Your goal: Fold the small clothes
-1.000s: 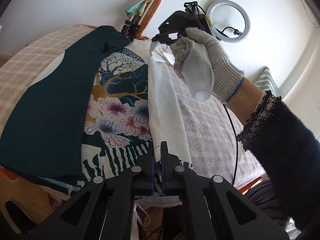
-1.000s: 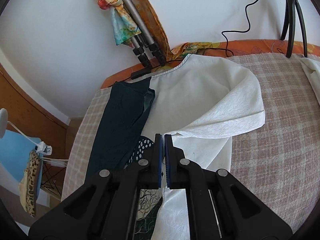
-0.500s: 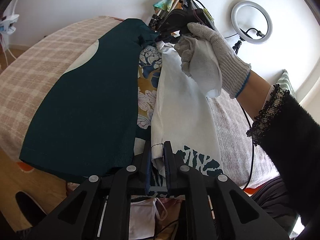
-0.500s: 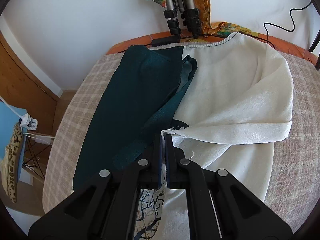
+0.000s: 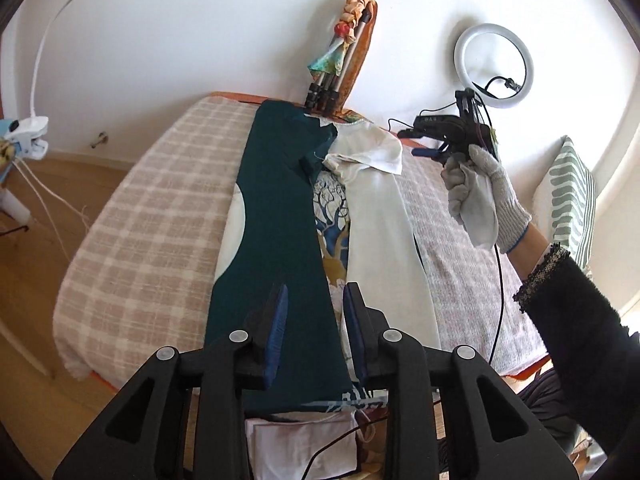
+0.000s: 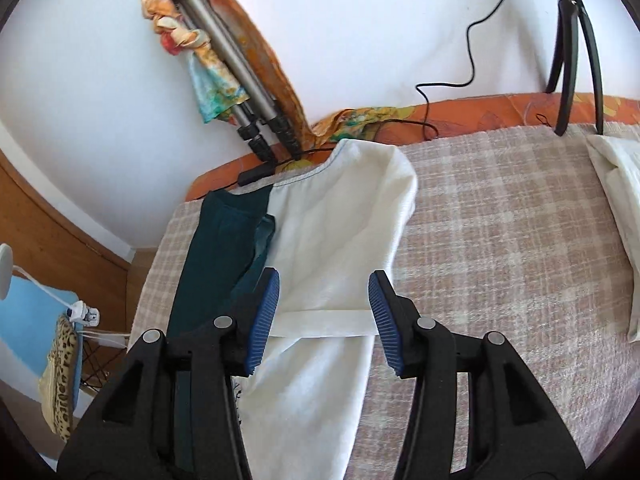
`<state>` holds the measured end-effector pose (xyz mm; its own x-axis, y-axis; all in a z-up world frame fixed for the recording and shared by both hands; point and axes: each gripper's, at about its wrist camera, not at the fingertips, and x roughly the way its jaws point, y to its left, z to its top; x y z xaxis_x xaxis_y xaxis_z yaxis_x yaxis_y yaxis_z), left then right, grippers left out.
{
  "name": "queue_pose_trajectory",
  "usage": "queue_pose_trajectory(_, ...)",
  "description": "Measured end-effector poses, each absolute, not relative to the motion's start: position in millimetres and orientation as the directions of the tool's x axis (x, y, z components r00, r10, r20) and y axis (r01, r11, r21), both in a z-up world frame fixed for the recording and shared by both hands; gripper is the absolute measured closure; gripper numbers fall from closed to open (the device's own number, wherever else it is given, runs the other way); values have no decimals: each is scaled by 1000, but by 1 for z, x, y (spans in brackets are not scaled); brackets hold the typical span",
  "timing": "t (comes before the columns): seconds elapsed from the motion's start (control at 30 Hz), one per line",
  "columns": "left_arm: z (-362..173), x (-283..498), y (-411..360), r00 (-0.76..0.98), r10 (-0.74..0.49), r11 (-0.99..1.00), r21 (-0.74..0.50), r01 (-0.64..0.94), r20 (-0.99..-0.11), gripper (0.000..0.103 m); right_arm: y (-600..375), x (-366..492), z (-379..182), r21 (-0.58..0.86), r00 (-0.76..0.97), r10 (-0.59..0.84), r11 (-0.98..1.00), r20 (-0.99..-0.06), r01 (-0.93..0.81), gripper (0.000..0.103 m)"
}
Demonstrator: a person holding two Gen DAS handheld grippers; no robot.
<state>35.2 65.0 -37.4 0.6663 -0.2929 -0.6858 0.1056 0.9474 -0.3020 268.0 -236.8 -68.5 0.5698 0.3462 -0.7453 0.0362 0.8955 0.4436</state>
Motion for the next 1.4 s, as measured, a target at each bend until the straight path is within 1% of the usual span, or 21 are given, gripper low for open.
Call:
queue_pose_trajectory(0.07,-30,47,67,688,-277,953,-281,110,-671,76,-251,274,-85,500,546,389,864,-742,65,54)
queue_pose_trajectory(0.13,-27,54,69,704,-274,954,-280,111,-655,76,-253,279,-96,526,533,414,847,-738,70,54)
queue_pose_trajectory(0.23,-30,60,73,707,-291,944,-315,101,-644,76,-242,285,-104,500,514,413,865,-752,35,54)
queue_pose_trajectory(0.3,-33,65,74,686,-322,931,-351,103,-652,76,-231,287,-105,433,498,370,901,-784,12,70)
queue_pose_trajectory(0.33,-32,67,74,677,-332,927,-361,105,-656,76,-226,288,-106,420,483,368,908,-795,0,90)
queue_pose_trajectory(0.37,-32,69,74,671,-340,924,-367,108,-659,76,-224,288,-104,414,473,369,910,-800,-9,93)
queue_pose_trajectory(0.5,-24,66,71,659,-375,912,-385,139,-652,76,-222,285,-87,373,482,346,927,-805,-41,95)
queue_pose_trajectory(0.63,-17,59,73,656,-416,894,-416,168,-630,76,-216,296,-60,423,496,396,904,-773,-62,95)
queue_pose_trajectory(0.83,-19,58,88,656,-427,877,-462,132,-622,76,-159,337,-29,379,514,395,915,-762,-142,96)
queue_pose_trajectory(0.93,-23,61,93,651,-420,876,-470,109,-632,76,-119,356,-30,322,512,377,926,-772,-197,96)
queue_pose_trajectory(1.1,-28,64,97,636,-420,875,-475,94,-648,76,-80,380,-65,205,481,281,957,-831,-205,95)
queue_pose_trajectory(1.13,-29,64,98,636,-415,877,-472,90,-650,76,-79,383,-71,192,480,264,962,-836,-195,93)
queue_pose_trajectory(1.17,-29,65,98,637,-411,879,-469,86,-652,76,-81,386,-77,191,469,257,964,-845,-184,82)
queue_pose_trajectory(1.2,-29,65,99,638,-406,881,-466,83,-654,76,-85,388,-80,210,458,269,962,-847,-176,73)
queue_pose_trajectory(1.23,-30,65,100,639,-402,883,-463,80,-656,76,-91,388,-80,241,461,294,955,-837,-172,59)
queue_pose_trajectory(1.27,-30,66,101,639,-400,884,-461,79,-657,76,-98,385,-75,274,475,323,946,-819,-171,55)
queue_pose_trajectory(1.33,-30,67,102,643,-389,889,-451,76,-659,76,-112,379,-58,331,497,375,927,-782,-179,54)
queue_pose_trajectory(1.37,-30,66,102,646,-383,893,-444,75,-661,76,-120,374,-48,352,509,394,918,-766,-180,49)
queue_pose_trajectory(1.4,-30,66,102,648,-376,897,-437,74,-662,76,-130,367,-36,375,527,409,910,-745,-176,46)
